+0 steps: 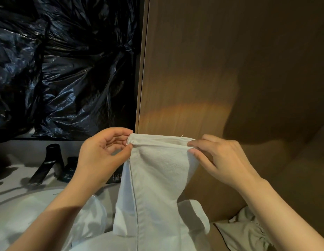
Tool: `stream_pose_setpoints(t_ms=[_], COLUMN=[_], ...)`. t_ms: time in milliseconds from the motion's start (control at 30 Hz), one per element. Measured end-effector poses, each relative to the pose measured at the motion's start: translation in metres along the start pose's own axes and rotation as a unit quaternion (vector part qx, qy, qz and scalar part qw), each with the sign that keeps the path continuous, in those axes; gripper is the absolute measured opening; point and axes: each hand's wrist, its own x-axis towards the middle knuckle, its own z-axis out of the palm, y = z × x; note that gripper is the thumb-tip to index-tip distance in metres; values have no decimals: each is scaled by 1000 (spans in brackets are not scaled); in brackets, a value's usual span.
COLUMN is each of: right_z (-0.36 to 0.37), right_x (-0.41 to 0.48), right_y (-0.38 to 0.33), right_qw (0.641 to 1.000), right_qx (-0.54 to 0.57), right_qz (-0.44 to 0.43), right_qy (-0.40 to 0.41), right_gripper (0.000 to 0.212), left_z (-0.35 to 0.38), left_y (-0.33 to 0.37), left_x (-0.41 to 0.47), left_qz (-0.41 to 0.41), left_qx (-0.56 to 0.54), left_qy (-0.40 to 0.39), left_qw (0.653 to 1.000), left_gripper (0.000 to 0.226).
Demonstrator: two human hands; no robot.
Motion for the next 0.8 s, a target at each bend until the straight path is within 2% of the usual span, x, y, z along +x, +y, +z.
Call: stream_pose_setpoints(t_ms=[167,267,333,400,467,533,633,733,800], right_z=[-24,-39,-38,-28,-21,-19,-22,-20,-21], right_x=[16,24,25,24,21,16,8,13,19], right_y=[4,3,-8,-22,-25,-14,3,1,-4], right_qw=[997,989,979,976,984,995,999,999,996], right_qx=[-11,79,149,178,155,81,40,38,66], right_qz=[-4,-40,-85,-110,-88,-46,6,-10,-32], right_qy=[77,120,109,58,-6,-35,-14,32,47], right_gripper=[41,35,23,20,23,32,28,38,37], left_z=[0,5,13,19,19,11,0,4,6], left_y=[28,40,42,43,44,44,41,36,34], left_x=[33,47,48,45,45,48,54,57,58], left_qz=[39,47,50,53,55,60,48,33,26], left_qx=[-32,-49,-51,-40,-32,-13,3,14,-1], left_qy=[6,4,-9,-15,-12,-3,7,4,11], left_qw=[999,998,997,998,998,998,999,999,1000], left_gripper=[35,33,33,32,32,33,34,33,33])
